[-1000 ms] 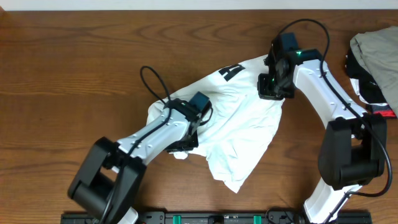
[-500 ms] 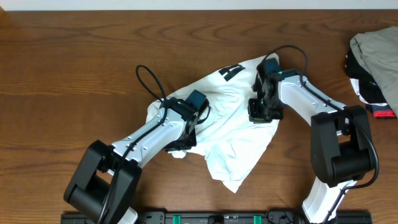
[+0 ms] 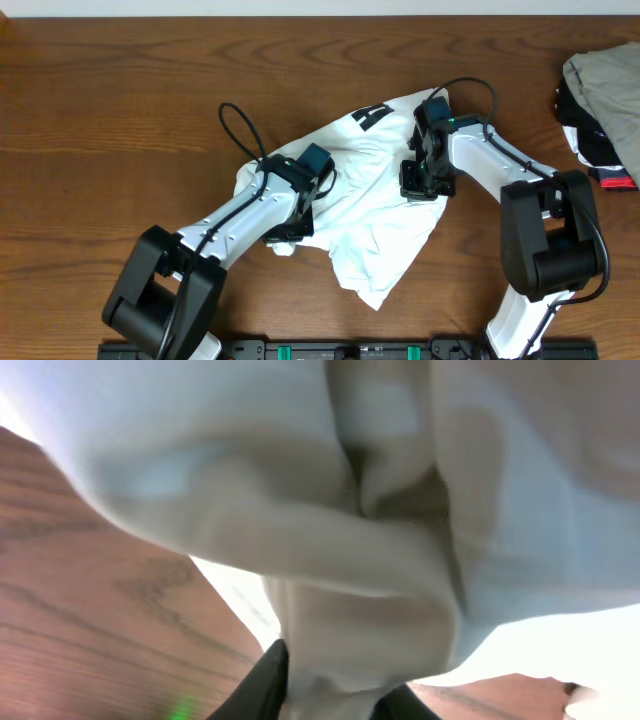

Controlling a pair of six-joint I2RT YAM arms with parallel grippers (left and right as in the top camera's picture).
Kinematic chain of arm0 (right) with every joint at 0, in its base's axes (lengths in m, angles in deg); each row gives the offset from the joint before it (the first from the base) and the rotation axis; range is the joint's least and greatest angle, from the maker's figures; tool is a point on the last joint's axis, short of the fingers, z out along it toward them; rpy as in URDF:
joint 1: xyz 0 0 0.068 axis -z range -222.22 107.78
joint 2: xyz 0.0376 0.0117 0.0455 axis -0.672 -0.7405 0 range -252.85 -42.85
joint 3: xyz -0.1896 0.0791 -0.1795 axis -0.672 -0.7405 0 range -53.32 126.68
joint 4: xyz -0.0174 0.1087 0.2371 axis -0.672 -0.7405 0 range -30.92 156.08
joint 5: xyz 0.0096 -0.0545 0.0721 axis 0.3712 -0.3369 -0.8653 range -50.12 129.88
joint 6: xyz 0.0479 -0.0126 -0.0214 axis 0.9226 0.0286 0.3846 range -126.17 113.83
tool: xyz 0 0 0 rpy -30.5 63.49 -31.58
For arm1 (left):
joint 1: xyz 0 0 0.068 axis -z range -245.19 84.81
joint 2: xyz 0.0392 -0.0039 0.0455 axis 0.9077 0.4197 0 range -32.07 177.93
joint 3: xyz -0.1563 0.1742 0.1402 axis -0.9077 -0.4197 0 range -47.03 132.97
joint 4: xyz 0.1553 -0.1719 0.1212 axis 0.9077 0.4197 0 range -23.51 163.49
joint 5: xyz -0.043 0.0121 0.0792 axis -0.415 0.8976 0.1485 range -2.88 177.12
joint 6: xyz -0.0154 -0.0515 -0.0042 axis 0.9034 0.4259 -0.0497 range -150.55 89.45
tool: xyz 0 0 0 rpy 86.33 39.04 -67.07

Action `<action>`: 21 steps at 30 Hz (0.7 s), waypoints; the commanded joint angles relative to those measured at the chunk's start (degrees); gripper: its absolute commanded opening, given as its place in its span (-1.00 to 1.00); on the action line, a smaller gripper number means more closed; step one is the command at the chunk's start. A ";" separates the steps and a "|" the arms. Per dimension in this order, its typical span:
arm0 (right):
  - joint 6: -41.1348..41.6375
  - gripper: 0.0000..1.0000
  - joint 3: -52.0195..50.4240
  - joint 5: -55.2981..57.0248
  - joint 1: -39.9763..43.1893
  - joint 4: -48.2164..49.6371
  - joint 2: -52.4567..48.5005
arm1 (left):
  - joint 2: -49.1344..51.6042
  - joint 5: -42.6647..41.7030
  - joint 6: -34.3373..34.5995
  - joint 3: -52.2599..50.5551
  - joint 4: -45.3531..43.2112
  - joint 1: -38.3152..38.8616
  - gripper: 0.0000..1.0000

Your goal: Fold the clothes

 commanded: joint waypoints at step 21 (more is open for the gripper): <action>2.27 -0.97 -1.77 7.02 1.38 -2.69 -0.57 | -3.19 3.54 -7.19 1.81 2.49 -32.13 -0.61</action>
